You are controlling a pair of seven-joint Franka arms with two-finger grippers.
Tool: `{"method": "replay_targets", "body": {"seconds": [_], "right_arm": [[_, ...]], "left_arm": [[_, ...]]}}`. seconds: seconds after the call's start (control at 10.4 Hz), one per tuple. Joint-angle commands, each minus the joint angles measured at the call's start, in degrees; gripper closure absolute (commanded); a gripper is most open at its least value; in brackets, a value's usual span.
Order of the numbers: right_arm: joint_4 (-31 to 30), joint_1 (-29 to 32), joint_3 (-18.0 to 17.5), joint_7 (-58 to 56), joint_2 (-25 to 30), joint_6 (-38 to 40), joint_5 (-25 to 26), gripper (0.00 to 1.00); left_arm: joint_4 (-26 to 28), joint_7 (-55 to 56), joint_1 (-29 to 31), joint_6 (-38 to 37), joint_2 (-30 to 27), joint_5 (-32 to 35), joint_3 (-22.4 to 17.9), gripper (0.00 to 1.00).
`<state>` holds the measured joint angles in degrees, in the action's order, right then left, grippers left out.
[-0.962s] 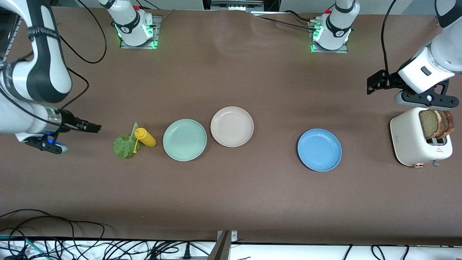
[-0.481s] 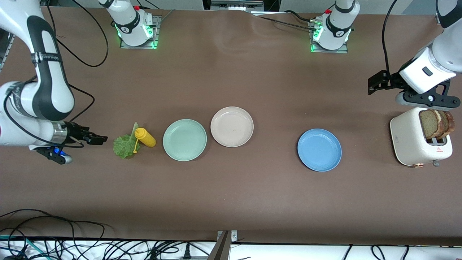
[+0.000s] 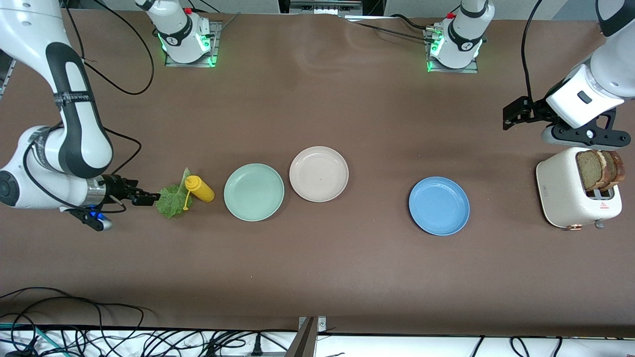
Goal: Make sandwich on beige plate with both arms
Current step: 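Lower the right gripper and grasp the lettuce leaf stem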
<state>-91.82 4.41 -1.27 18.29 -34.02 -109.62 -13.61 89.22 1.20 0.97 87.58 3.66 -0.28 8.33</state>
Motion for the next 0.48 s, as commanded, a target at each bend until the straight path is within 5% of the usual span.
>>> {"method": "replay_targets", "body": {"seconds": [0.0,0.38], "right_arm": [[0.41,0.16,-0.4,0.69,-2.62,-1.99,-2.73,0.0],[0.59,-0.19,-0.58,0.69,-5.7,-2.53,-5.81,0.0]], "left_arm": [[-2.3,1.0,-0.45,-0.48,1.52,-0.33,0.11,0.0],[-2.38,1.0,-0.45,-0.48,1.44,-0.25,0.11,0.0]]}}
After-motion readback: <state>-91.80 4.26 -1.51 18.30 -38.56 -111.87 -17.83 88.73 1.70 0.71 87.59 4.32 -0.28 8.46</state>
